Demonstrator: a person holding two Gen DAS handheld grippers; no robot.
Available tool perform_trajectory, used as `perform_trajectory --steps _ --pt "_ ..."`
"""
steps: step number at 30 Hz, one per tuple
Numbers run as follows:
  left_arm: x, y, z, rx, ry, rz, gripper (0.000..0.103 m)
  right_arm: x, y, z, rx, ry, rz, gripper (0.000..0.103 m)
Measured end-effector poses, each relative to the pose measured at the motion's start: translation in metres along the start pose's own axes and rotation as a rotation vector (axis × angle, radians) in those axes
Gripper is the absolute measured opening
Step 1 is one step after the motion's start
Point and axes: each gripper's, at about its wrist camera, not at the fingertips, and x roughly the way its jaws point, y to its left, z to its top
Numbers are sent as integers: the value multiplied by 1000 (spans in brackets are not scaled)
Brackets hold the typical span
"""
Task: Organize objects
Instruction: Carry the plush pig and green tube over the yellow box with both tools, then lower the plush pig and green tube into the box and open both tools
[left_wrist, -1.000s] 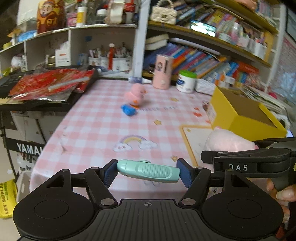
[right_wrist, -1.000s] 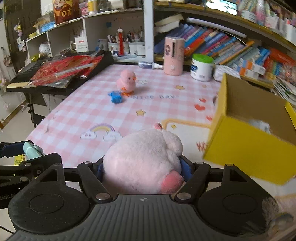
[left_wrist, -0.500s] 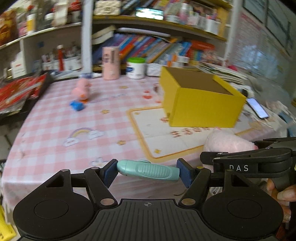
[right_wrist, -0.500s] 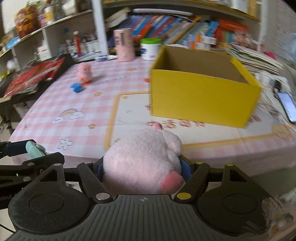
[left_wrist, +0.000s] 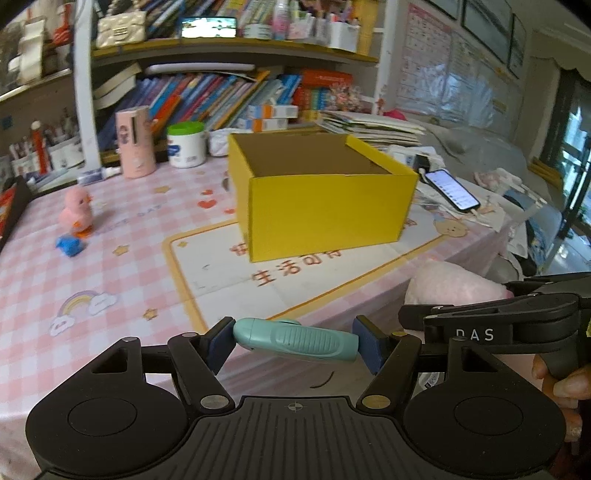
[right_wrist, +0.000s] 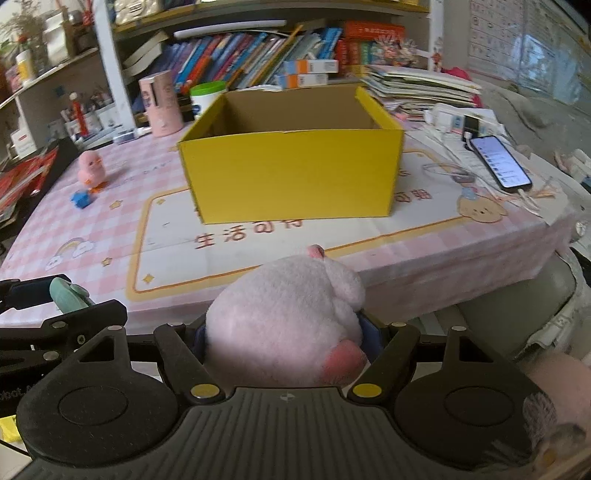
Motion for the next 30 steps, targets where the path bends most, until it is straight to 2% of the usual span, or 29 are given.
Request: perform_trajectory --steps 7,13,23,30 --pt "13 -12 14 30 -9 -23 69 4 -21 9 36 0 -30 73" --pt "23 -20 35 55 -58 -15 69 9 -32 30 28 -33 -33 73" --pt "51 -28 93 73 -157 13 69 16 -58 104 -7 -193 -29 73" --pt "86 -30 123 60 -171 64 69 38 -70 157 -64 -268 3 73"
